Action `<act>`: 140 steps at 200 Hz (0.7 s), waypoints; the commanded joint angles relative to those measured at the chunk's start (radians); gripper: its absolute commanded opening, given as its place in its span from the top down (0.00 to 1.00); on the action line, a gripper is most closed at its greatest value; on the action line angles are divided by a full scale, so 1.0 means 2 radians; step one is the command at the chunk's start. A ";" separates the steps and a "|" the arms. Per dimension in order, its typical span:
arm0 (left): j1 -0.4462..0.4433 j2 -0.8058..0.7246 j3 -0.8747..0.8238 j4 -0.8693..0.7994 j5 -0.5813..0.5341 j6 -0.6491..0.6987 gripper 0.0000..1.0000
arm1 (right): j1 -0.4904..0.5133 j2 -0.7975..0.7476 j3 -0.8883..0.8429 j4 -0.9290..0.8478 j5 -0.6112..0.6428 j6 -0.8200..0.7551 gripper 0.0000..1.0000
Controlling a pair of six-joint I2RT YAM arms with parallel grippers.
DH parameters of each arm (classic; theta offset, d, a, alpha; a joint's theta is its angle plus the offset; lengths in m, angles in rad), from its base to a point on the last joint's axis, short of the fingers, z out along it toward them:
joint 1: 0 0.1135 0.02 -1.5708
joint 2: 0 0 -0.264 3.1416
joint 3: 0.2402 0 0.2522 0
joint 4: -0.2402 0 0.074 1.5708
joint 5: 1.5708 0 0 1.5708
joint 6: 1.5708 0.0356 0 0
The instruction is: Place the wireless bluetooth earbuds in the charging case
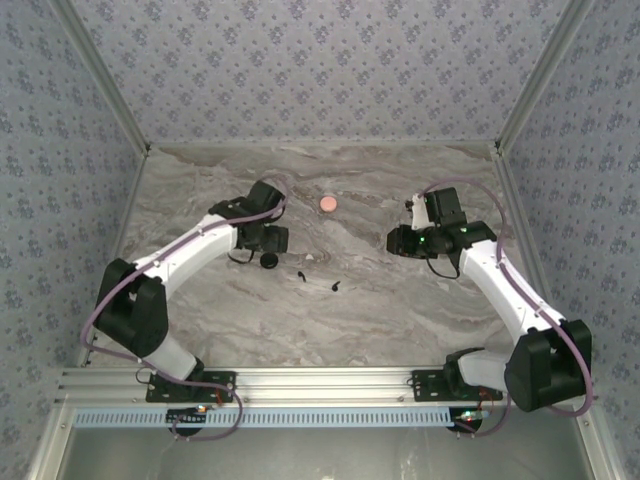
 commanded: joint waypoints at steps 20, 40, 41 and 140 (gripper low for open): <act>-0.018 0.005 -0.023 -0.028 -0.025 -0.028 0.14 | -0.005 0.007 0.011 0.002 -0.001 -0.007 0.68; -0.018 0.029 -0.019 -0.023 -0.024 -0.028 0.14 | -0.004 0.007 0.012 0.002 -0.001 -0.006 0.68; -0.018 0.030 -0.019 -0.023 -0.024 -0.027 0.14 | -0.004 0.007 0.012 0.002 -0.001 -0.006 0.68; -0.012 0.126 0.011 0.008 0.007 -0.013 0.13 | -0.006 0.007 0.011 0.000 0.004 -0.008 0.67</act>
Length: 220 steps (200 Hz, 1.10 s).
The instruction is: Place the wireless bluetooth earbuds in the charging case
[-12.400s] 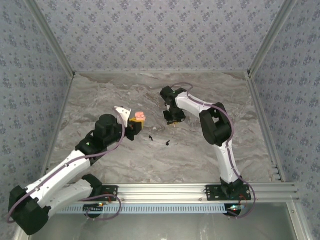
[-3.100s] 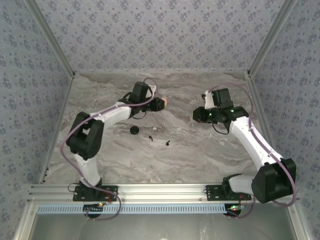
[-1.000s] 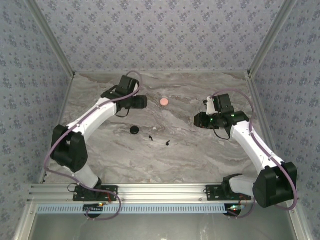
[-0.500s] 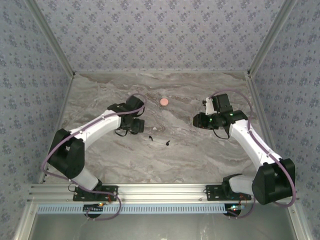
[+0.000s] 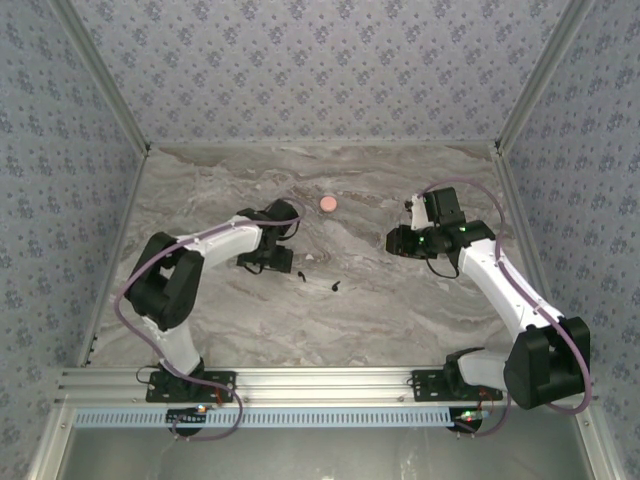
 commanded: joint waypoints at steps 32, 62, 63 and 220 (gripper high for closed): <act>0.013 0.032 0.018 0.019 0.034 0.004 0.16 | -0.006 0.002 0.011 -0.002 0.005 -0.009 0.67; 0.021 0.042 0.020 0.019 0.047 0.003 0.20 | -0.007 0.003 0.012 -0.002 0.005 -0.009 0.67; 0.021 0.042 0.020 0.019 0.046 0.003 0.20 | -0.007 0.003 0.011 -0.002 0.005 -0.009 0.67; 0.052 0.074 0.024 0.049 0.070 -0.007 0.36 | -0.007 0.002 0.011 -0.001 -0.004 -0.004 0.67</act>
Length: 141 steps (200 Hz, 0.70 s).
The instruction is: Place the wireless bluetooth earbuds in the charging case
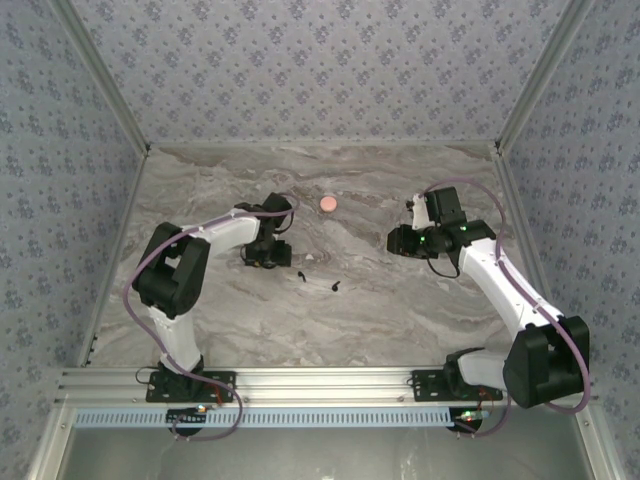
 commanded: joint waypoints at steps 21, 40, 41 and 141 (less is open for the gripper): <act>0.011 0.035 0.006 0.032 -0.013 -0.005 0.41 | -0.002 0.000 0.011 -0.001 -0.004 -0.002 0.67; 0.012 0.035 0.009 0.032 -0.010 -0.004 0.46 | -0.002 -0.001 0.011 -0.002 -0.004 -0.002 0.67; 0.011 0.035 0.009 0.032 -0.010 -0.004 0.46 | -0.002 -0.001 0.011 -0.002 -0.004 -0.002 0.67; -0.041 0.034 0.101 0.006 -0.014 -0.005 0.51 | -0.002 -0.005 0.004 -0.001 -0.001 -0.003 0.67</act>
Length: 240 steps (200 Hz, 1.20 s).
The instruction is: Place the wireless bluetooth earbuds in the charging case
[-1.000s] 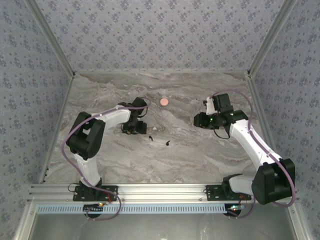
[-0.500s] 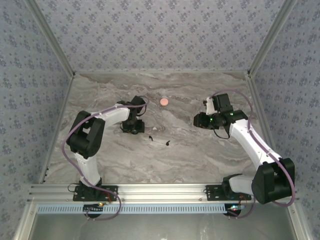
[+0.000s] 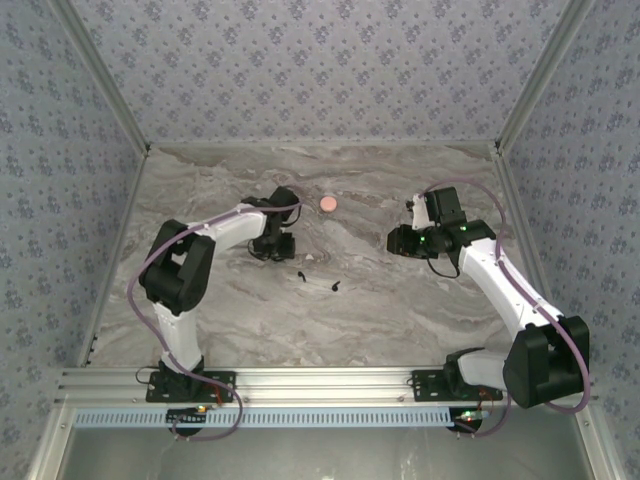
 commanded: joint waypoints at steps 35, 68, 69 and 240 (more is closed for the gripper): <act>-0.047 0.057 0.117 -0.022 0.002 -0.003 0.51 | -0.002 -0.007 -0.001 0.001 -0.001 -0.003 0.67; -0.072 0.099 0.172 -0.035 0.014 -0.008 0.51 | -0.002 -0.009 -0.002 -0.002 0.000 -0.003 0.67; -0.073 0.100 0.174 -0.035 0.014 -0.008 0.51 | -0.002 -0.010 -0.002 -0.002 0.000 -0.003 0.67; -0.101 0.098 0.200 -0.036 0.030 -0.010 0.25 | -0.004 -0.006 -0.017 0.002 -0.012 -0.006 0.65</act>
